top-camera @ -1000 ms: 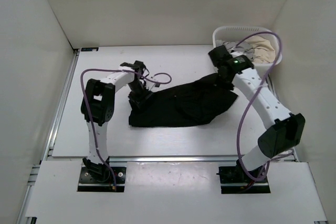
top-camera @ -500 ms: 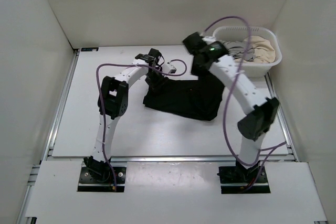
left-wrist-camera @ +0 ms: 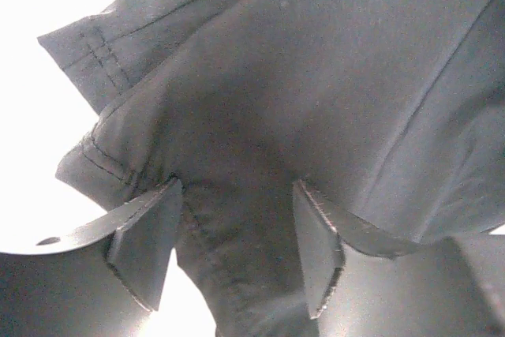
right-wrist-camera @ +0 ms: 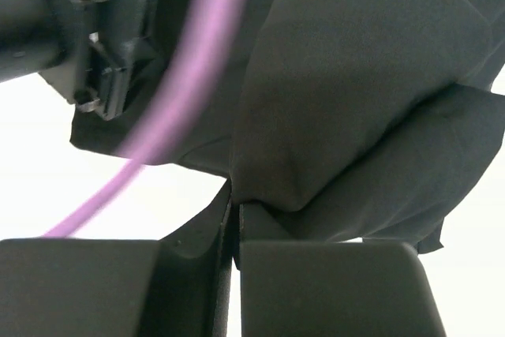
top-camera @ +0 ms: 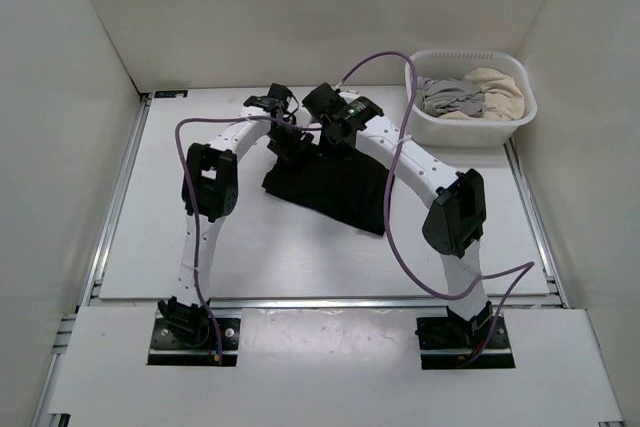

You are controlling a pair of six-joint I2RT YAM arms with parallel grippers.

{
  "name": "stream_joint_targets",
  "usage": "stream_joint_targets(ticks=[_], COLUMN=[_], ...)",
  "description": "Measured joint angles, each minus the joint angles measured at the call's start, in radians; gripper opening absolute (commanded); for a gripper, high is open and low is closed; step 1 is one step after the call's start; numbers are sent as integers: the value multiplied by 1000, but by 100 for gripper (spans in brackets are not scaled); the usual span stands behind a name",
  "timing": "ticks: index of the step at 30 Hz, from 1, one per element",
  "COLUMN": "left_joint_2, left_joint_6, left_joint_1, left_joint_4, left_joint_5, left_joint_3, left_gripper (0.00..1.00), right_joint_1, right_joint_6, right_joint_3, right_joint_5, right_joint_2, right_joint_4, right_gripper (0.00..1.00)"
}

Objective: Fold and stack the trousers
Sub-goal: Fold the trousers

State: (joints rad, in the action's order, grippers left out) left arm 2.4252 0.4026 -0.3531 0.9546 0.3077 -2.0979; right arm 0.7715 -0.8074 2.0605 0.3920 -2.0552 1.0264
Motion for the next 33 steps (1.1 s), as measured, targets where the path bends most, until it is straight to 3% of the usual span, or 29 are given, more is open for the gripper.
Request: stream_joint_targets(ticks=[4, 14, 20, 22, 25, 33], left_joint_2=[-13, -199, -218, -196, -174, -162], left_joint_6=[-65, -126, -72, -61, -49, -37], left_joint_1=[41, 236, 236, 223, 209, 214], left_joint_4=[1, -10, -19, -17, -16, -45], left_joint_5=[0, 72, 156, 192, 243, 319], left_joint_3=[4, 163, 315, 351, 361, 379], left_gripper=[77, 78, 61, 42, 28, 24], right_joint_1=[-6, -18, -26, -27, -29, 12], right_joint_6=[-13, -23, -4, 5, 14, 51], right_joint_3=[-37, -49, 29, 67, 112, 181], right_joint_5=[5, 6, -3, -14, -53, -188], right_joint_2=[0, -1, -53, -79, -109, -232], right_joint_4=[-27, -39, -35, -38, -45, -144], right_gripper=[0, 0, 0, 0, 0, 2])
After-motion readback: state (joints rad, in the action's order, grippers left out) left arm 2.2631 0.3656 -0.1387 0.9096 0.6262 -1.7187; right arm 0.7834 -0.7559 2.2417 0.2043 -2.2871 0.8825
